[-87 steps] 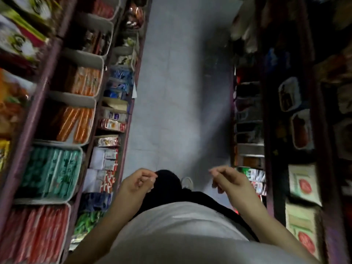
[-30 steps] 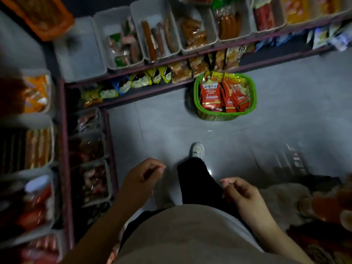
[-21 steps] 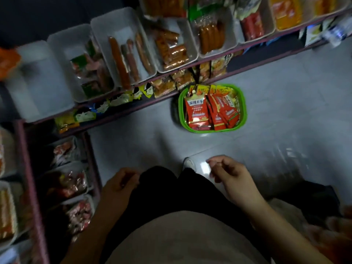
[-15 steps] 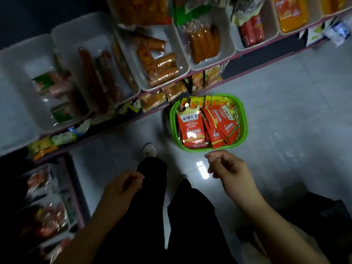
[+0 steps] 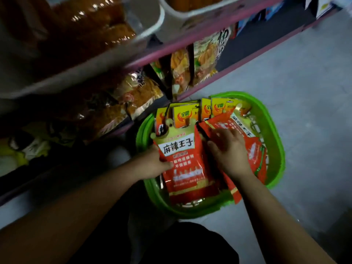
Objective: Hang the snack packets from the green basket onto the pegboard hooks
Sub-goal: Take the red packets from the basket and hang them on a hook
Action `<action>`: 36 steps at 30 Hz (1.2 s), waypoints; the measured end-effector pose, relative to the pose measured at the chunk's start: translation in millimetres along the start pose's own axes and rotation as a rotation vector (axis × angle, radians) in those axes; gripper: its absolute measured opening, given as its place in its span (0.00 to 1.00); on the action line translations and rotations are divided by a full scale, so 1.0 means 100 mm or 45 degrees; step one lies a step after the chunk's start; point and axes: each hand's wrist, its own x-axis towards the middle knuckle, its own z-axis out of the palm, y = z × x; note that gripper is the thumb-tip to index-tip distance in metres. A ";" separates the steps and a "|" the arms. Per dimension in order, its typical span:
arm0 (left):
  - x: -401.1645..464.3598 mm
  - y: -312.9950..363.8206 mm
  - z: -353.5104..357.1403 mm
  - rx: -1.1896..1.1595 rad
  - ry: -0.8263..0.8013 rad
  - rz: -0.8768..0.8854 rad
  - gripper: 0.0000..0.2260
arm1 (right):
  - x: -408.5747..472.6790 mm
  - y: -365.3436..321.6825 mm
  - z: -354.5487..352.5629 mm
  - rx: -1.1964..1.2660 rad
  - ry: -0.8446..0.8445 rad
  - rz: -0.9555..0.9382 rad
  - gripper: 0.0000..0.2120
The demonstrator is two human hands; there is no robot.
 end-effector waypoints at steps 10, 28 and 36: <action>0.20 0.13 -0.09 -0.456 0.362 0.075 0.05 | -0.10 0.22 0.16 -0.244 -0.175 -0.249 0.36; -0.04 0.18 -0.25 -0.882 0.595 0.290 0.11 | 0.68 0.38 -0.11 0.321 -0.326 0.365 0.36; -0.81 0.36 -0.41 -0.968 0.765 0.574 0.05 | 0.48 -0.53 -0.66 0.887 -0.693 -0.221 0.09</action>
